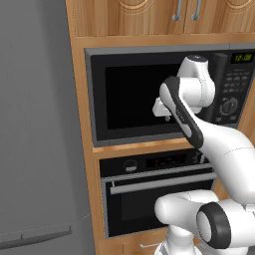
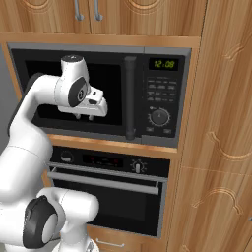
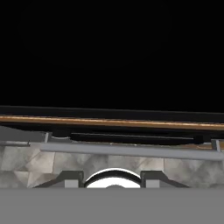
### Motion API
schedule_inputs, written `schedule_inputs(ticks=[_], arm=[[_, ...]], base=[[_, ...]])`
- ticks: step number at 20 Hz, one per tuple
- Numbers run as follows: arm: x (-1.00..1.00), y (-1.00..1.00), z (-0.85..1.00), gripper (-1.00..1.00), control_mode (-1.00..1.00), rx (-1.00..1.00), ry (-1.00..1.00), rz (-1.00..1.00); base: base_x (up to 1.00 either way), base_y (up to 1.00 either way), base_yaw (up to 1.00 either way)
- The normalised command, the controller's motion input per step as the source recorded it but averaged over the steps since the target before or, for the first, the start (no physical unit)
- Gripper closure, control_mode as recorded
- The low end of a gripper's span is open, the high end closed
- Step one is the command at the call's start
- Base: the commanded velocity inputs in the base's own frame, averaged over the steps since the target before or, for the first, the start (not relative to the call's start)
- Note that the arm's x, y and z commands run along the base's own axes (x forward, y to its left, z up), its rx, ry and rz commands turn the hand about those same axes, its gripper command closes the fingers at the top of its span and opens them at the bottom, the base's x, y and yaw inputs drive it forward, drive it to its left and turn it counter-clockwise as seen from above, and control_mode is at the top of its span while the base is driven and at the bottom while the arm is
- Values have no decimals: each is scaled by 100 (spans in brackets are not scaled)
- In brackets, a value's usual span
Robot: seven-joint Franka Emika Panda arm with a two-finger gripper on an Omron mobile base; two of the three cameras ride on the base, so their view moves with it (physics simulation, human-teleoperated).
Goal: Take the baked cake out of the oven and place it on the plate for cooling. Then close the oven door.
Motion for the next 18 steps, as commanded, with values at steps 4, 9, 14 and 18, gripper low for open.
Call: schedule_inputs(ticks=[4, 9, 14, 18], arm=[[0, 0, 0, -100, 100, 0, 0, 0], [0, 0, 0, -100, 100, 0, 0, 0], [0, 0, 0, -100, 100, 0, 0, 0], [0, 0, 0, -100, 100, 0, 0, 0]], base=[[0, 0, 0], [0, 0, 0], [-9, 0, 0], [-56, -11, 0]])
